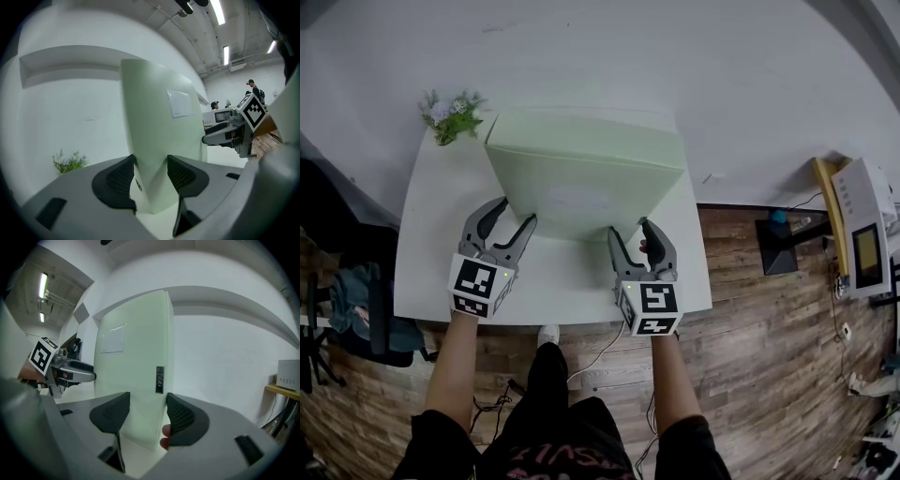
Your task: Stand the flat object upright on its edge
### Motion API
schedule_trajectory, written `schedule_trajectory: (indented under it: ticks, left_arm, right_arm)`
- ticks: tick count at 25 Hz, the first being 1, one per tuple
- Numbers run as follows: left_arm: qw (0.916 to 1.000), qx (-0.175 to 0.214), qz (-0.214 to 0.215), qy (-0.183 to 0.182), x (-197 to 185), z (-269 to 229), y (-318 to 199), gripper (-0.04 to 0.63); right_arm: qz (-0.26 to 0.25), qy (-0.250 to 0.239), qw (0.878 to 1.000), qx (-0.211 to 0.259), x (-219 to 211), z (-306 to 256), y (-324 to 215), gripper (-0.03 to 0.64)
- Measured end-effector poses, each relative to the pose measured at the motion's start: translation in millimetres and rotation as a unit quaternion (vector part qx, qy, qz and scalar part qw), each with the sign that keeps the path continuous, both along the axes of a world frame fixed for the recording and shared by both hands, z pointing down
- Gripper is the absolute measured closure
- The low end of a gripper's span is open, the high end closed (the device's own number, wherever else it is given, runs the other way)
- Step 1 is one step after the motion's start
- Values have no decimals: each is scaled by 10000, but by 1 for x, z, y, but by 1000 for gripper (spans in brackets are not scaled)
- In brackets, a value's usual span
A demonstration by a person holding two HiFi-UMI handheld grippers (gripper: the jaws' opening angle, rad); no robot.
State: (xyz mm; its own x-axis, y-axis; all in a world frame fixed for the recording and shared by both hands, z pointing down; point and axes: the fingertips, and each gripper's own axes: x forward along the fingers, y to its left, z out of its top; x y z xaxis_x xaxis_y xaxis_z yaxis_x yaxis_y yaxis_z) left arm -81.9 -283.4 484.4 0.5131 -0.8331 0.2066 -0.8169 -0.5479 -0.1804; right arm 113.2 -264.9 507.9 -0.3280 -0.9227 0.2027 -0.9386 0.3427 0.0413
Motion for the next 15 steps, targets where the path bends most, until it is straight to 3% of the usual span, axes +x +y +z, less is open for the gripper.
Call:
schedule_trajectory:
  ticks: [6,15]
  left_arm:
    - [9997,-98,-40,231,-4,-3,0,357]
    - [9995,-108,-147,265,-13,-23,14,356]
  right_arm:
    - [38,-12,9999,-97,1,-1,3,351]
    - [248,-105,9996,-114,14,-22,21,351]
